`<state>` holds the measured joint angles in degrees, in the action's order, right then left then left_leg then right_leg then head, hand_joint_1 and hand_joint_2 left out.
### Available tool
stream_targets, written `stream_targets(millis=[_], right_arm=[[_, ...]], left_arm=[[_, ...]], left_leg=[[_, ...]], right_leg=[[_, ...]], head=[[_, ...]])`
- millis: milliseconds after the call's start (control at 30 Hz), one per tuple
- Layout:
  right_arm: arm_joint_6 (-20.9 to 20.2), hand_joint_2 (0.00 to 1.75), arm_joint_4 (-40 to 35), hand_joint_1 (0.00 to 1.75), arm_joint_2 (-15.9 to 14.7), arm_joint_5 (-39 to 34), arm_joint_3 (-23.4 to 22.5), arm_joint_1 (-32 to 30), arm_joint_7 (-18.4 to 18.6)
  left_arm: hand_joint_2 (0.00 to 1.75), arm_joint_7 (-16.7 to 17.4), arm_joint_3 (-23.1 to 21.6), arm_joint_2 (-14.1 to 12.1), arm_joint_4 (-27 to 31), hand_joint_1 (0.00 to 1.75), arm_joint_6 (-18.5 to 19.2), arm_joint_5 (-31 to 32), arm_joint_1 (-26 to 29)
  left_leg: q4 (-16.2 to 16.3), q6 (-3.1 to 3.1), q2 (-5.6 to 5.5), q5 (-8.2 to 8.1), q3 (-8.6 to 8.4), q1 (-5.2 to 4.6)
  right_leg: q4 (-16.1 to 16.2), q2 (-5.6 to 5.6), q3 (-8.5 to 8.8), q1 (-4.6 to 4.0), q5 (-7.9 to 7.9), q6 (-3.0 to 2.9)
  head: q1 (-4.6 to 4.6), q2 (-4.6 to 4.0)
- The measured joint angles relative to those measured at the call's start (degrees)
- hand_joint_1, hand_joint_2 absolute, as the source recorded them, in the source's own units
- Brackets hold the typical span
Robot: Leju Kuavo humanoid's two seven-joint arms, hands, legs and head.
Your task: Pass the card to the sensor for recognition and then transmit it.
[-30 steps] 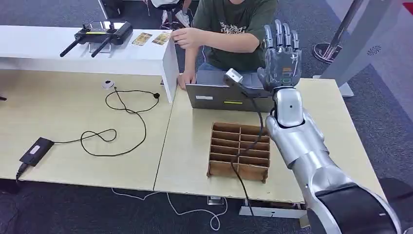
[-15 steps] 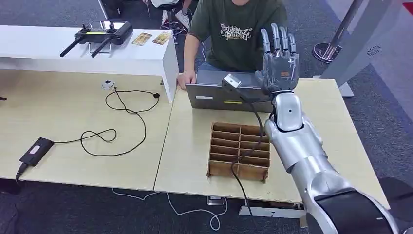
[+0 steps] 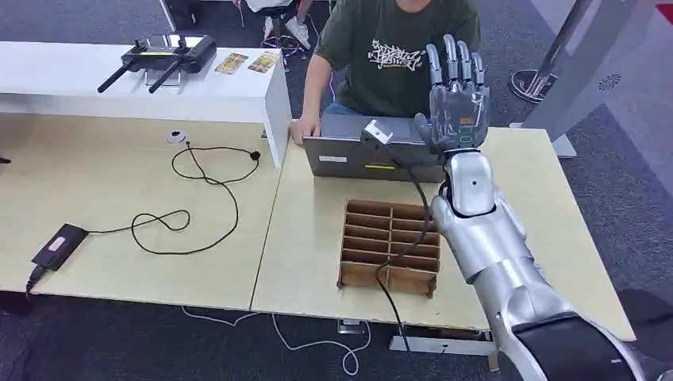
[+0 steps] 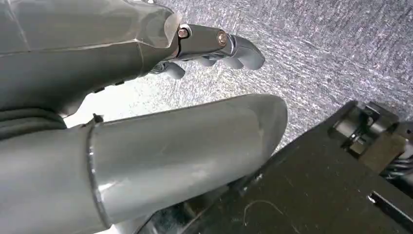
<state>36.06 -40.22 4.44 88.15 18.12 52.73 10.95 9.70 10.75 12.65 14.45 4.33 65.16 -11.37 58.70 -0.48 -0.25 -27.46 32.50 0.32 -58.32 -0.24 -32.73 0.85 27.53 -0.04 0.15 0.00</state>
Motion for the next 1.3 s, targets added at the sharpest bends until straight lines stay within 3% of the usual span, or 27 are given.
stream_targets(millis=[67,167,233,1300], right_arm=[[0.0,1.75,-0.4,0.00,0.0,0.0,0.0,-0.2,-0.1],[0.0,1.75,-1.5,0.00,0.0,0.0,-0.4,-0.9,0.0],[0.0,1.75,-2.4,0.00,0.0,-0.1,-0.6,-1.6,0.0],[0.2,1.75,-18.6,0.00,-4.1,-0.1,-6.9,-15.4,0.7]], left_arm=[[0.00,0.9,0.0,0.0,0.0,0.00,-1.2,0.0,0.1],[0.00,6.0,0.4,1.2,0.0,0.00,-9.0,-0.1,0.9],[0.00,6.1,0.4,1.8,0.0,0.00,-10.7,-0.4,1.5],[0.00,4.6,2.2,2.5,0.0,0.00,-12.8,-2.6,3.3]], left_leg=[[0.0,0.00,0.00,0.00,0.00,0.00],[0.0,0.00,0.00,0.00,0.00,-0.01],[0.0,0.00,0.00,0.00,0.01,-0.01],[0.0,0.00,0.01,-0.01,0.04,0.00]], right_leg=[[0.0,0.00,0.00,0.00,0.00,0.00],[0.0,0.00,0.00,0.01,0.00,0.00],[0.0,0.00,-0.01,0.01,0.00,0.00],[0.0,0.01,-0.06,-0.01,0.00,-0.01]], head=[[-0.02,0.00],[0.00,0.00],[0.00,0.00],[0.00,0.00]])
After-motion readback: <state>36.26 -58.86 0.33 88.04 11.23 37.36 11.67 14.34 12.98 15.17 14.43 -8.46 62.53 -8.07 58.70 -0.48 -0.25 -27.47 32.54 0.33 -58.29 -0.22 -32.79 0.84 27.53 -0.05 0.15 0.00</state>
